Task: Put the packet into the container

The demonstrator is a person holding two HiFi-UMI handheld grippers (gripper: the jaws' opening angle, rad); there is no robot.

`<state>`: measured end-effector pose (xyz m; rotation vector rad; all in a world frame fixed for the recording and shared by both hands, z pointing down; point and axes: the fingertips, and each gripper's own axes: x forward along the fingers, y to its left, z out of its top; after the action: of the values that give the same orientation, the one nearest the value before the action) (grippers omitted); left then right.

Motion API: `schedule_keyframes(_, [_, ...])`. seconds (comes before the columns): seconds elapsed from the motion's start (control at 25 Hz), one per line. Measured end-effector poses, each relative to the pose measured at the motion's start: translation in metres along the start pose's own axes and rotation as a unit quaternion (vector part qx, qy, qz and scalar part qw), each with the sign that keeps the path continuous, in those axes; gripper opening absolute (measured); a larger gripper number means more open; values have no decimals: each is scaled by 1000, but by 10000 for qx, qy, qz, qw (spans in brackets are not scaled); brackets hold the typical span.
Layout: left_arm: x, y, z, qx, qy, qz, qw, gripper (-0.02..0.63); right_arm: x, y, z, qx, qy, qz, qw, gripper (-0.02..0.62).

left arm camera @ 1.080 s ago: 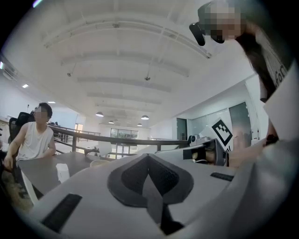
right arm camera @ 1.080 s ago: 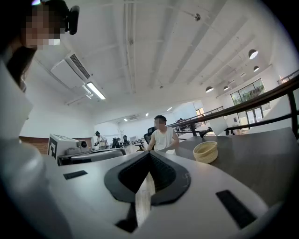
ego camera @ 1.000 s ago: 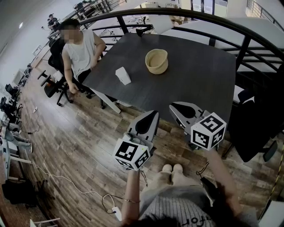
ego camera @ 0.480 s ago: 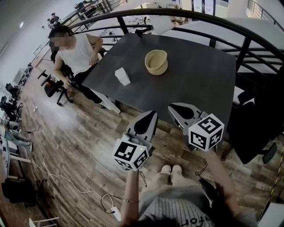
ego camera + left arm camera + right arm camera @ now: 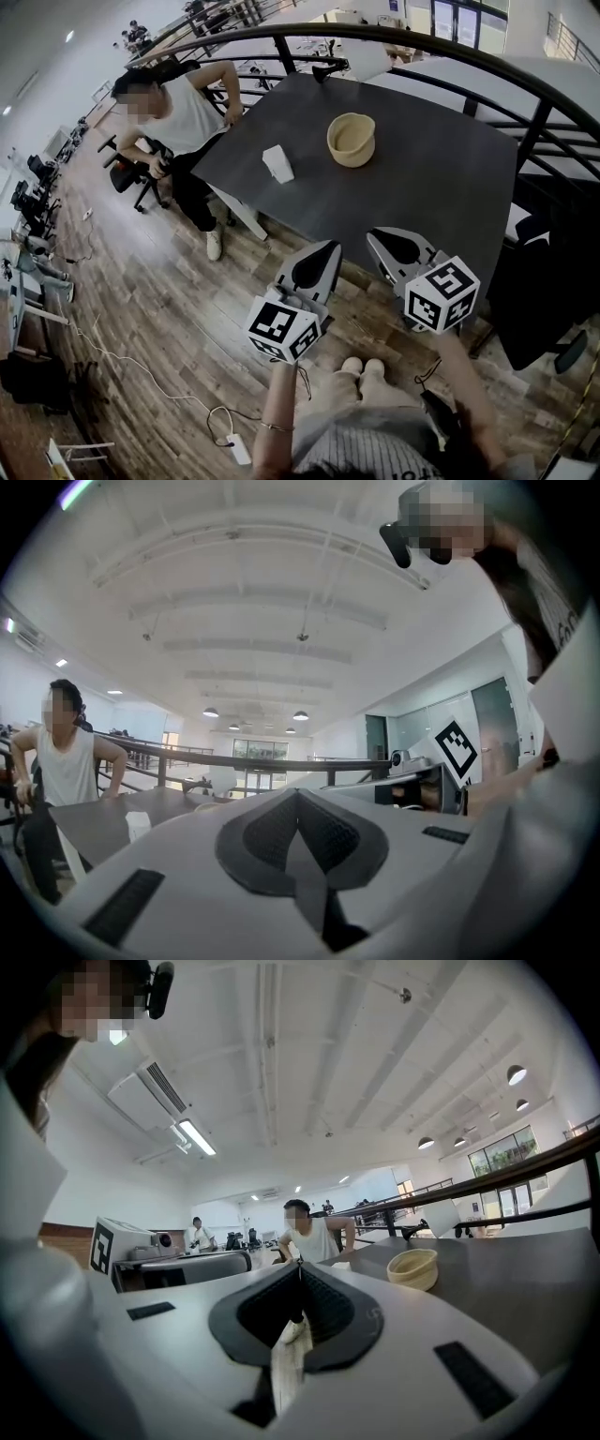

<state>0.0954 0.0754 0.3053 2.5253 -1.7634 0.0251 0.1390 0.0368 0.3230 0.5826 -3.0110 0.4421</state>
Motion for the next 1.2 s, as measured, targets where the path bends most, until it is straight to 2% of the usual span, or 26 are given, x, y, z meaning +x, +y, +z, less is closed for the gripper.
schedule_keyframes(0.24, [-10, 28, 4, 5, -58, 332, 9994, 8, 34, 13, -3, 11, 53, 246, 9997, 11])
schedule_keyframes(0.48, [-13, 66, 2, -39, -76, 443, 9990, 8, 67, 13, -7, 64, 132, 282, 9995, 11])
schedule_keyframes(0.72, [-14, 123, -4, -86, -47, 257, 9996, 8, 123, 14, -9, 37, 195, 183, 9996, 12])
schedule_keyframes(0.92, [-12, 173, -9, -50, 57, 1, 10000, 8, 171, 11, -7, 138, 43, 16, 9999, 12])
schedule_keyframes(1.2, [-12, 228, -21, -93, 169, -158, 9997, 8, 226, 6, -23, 63, 87, -296, 9995, 15])
